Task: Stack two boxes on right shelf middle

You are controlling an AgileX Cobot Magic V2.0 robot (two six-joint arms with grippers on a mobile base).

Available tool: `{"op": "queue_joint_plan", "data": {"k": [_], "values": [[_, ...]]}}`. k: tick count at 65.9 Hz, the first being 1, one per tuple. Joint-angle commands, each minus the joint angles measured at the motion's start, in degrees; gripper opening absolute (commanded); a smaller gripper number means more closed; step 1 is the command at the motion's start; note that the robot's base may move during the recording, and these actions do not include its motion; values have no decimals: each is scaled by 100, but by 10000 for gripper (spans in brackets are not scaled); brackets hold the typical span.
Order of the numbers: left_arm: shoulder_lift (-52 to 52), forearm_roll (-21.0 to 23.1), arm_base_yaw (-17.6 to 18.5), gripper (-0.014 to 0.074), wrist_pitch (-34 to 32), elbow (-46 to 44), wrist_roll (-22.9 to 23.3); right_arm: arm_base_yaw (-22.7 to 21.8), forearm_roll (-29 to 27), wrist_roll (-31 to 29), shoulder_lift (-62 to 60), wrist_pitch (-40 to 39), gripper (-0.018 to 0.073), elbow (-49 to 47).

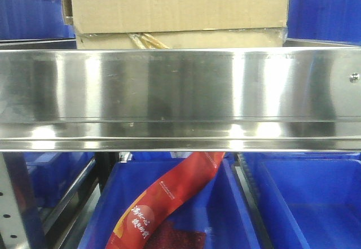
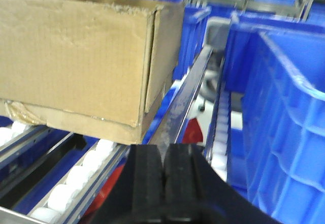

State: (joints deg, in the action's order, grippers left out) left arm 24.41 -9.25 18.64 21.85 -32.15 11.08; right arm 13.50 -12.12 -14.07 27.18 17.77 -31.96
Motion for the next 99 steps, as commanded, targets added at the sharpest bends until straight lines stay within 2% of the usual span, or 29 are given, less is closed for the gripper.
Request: {"op": "queue_joint_plan", "data": {"k": [1, 45, 50, 59, 64, 68, 79, 86, 89, 91, 99], "values": [[-240, -16, -12, -111, -202, 159, -14, -23, 24, -64, -103, -273, -151, 73], [-412, -2, -24, -111, -130, 172, -14, -23, 24, -64, -102, -276, -151, 73], [-529, 120, -266, -111, -73, 172, -78, -23, 24, -64, -102, -276, -151, 73], [-955, 742, -1029, -111, -309, 504, -1226, -23, 24, -64, -102, -276, -151, 73], [-1340, 989, -1450, -111, -771, 1024, -1274, -23, 24, -64, -102, -276, -151, 73], [-1652, 1018, -1625, -111, -1099, 1453, -1274, -23, 24, -64, -102, -276, -151, 73], [-2415, 1018, -1703, -111, -1660, 2614, -1274, -23, 24, -64, -102, -276, -151, 73], [-2440, 1018, -1703, -111, -2080, 3215, -1274, -23, 24, -64, -102, -276, -151, 73], [-2440, 1018, -1703, -111, -2367, 3215, -1274, -23, 24, -64, -102, -276, -151, 73], [-2440, 1018, -1703, -111, -2119, 3215, -1274, -23, 24, -64, -102, -276, -151, 73], [-2440, 1018, -1703, -111, -2185, 3215, -1274, -23, 24, -64, -102, -276, -151, 73]]}}
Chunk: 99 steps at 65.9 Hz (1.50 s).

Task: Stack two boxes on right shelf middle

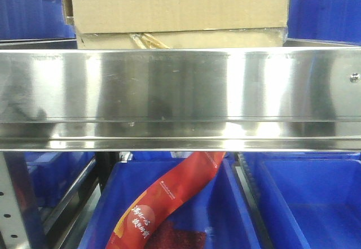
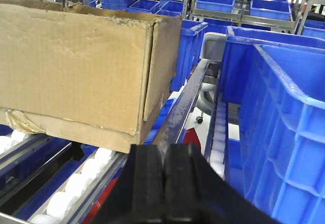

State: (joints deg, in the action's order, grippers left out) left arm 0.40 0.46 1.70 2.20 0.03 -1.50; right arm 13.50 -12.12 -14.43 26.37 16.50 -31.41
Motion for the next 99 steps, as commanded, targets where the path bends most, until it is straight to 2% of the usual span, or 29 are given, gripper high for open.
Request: {"op": "queue_joint_plan", "data": {"k": [1, 61, 66, 78, 84, 99], "values": [[-40, 47, -9, -111, -220, -3, -16, -23, 24, -28, -21, -149, -151, 18], [-40, 47, -9, -111, -220, -3, -16, -115, 24, -3, -79, -195, -151, 93], [-40, 47, -9, -111, -220, -3, -16, -318, 96, 36, -254, -207, -151, 264], [-40, 47, -9, -111, -220, -3, -16, -1005, 545, 814, -1124, -664, -151, 1186], [-40, 47, -9, -111, -220, -3, -16, -1213, 569, 849, -1616, -909, -151, 1812], [-40, 47, -9, -111, -220, -3, -16, -1276, 569, 849, -2624, -1221, -151, 3021]]}}
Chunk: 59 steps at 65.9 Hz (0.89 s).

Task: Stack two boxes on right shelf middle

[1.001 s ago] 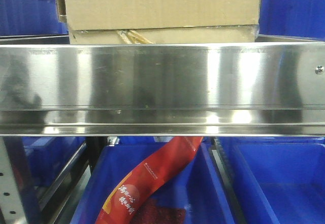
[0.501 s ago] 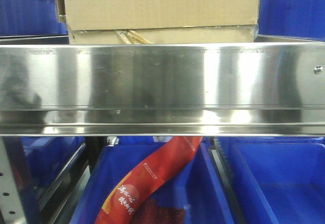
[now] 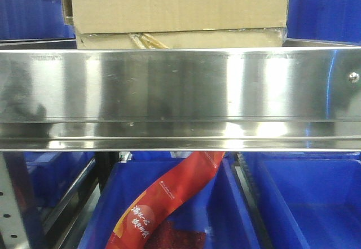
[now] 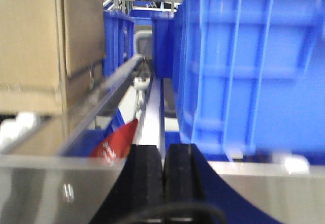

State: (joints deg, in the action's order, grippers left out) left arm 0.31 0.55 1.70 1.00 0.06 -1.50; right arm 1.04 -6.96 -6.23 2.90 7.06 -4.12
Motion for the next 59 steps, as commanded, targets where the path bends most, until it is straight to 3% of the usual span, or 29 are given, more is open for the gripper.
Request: {"op": "queue_joint_plan", "data": {"k": [1, 59], "values": [[-31, 37, -9, -111, -100, -6, -16, -30, 54, 29, -290, -293, -151, 346], [-31, 37, -9, -111, -100, -6, -16, -30, 65, 29, -290, -191, -151, 412]]}}
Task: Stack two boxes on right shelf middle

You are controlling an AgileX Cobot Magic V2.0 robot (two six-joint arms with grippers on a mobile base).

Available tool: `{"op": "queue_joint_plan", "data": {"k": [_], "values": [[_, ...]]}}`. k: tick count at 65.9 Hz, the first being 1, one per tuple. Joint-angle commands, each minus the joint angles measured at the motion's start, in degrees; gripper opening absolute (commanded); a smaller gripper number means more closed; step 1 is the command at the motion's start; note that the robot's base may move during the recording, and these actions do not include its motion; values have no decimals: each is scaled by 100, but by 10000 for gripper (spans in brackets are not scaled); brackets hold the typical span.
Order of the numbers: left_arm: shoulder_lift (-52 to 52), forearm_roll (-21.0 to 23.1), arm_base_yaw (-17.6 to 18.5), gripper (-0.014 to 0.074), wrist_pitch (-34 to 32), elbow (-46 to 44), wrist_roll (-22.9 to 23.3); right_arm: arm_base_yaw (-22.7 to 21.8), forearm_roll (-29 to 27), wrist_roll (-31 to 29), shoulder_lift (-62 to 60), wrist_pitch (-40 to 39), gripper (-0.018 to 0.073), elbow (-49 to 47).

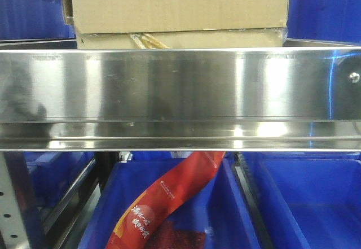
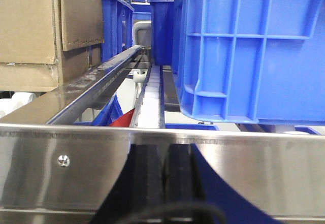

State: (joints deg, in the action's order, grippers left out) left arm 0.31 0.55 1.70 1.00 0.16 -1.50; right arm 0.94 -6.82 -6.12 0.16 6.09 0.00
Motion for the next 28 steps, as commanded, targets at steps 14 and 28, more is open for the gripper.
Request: {"op": "queue_joint_plan", "data": {"k": [14, 28], "values": [[-31, 37, -9, -111, -100, -16, -16, -20, 52, 18, -16, -94, -151, 0], [-31, 37, -9, -111, -100, -16, -16, -20, 52, 18, -16, -94, -151, 0]]}}
